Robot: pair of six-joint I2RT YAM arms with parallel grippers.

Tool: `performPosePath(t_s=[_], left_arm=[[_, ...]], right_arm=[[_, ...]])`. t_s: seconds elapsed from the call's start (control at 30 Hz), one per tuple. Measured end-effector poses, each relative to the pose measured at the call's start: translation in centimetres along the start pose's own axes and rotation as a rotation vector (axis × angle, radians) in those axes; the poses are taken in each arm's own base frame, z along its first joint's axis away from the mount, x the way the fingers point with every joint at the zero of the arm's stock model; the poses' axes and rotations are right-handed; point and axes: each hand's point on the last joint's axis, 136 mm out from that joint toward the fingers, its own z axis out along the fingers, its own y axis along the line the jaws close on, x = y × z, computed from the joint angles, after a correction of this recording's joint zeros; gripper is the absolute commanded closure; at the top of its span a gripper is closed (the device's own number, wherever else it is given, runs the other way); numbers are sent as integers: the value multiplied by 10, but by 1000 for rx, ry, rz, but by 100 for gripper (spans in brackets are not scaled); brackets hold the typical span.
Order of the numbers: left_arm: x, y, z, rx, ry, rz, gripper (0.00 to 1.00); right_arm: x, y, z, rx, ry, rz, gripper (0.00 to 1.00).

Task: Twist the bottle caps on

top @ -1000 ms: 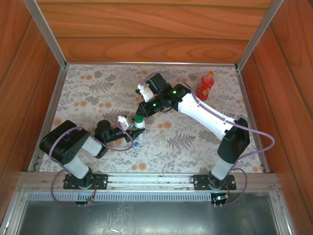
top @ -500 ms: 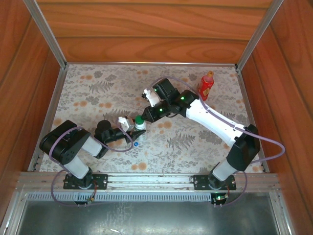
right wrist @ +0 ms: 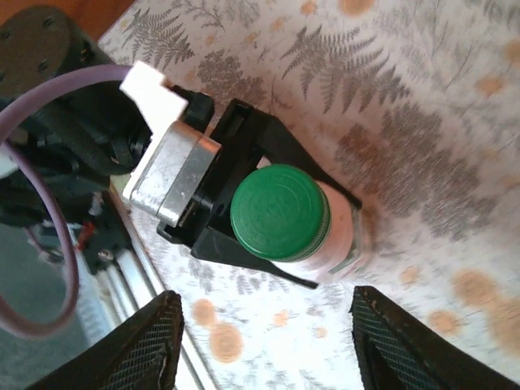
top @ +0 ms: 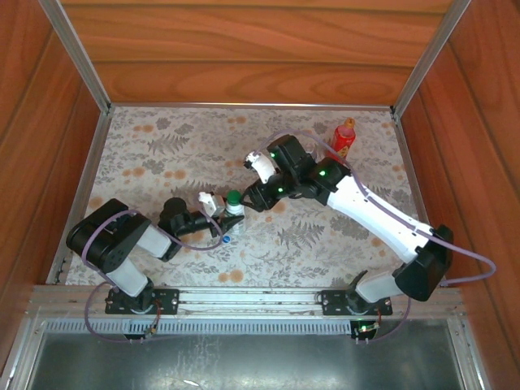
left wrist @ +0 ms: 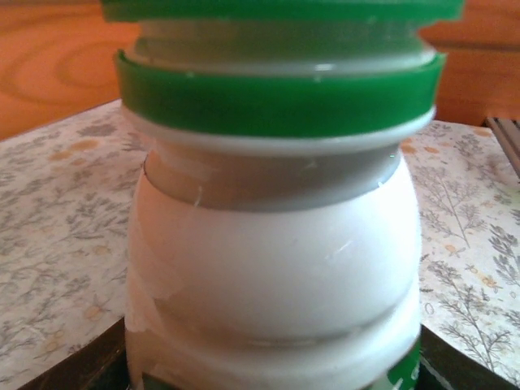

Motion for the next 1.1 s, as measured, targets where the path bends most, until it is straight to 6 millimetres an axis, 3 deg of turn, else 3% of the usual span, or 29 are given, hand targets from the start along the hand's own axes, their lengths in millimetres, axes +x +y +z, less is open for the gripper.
performPosePath(t_s=[0.1, 0.23, 0.37, 0.47, 0.73, 1.1], left_arm=[[-5, -5, 4, 36, 6, -4, 43], [-28, -12, 7, 73, -18, 44, 43], [-48, -23, 9, 113, -46, 115, 43], [-51, -32, 11, 145, -43, 139, 43], [-51, -41, 8, 169, -24, 155, 43], [-55, -43, 5, 173, -22, 161, 43]], right_arm=[[-2, 2, -16, 22, -29, -169, 27], [-2, 11, -34, 20, -55, -390, 27], [3, 19, -44, -6, -26, -556, 27], [2, 23, -50, -28, 3, -640, 27], [-2, 37, -42, -90, 77, -776, 33], [-10, 35, -22, -124, 142, -803, 43]])
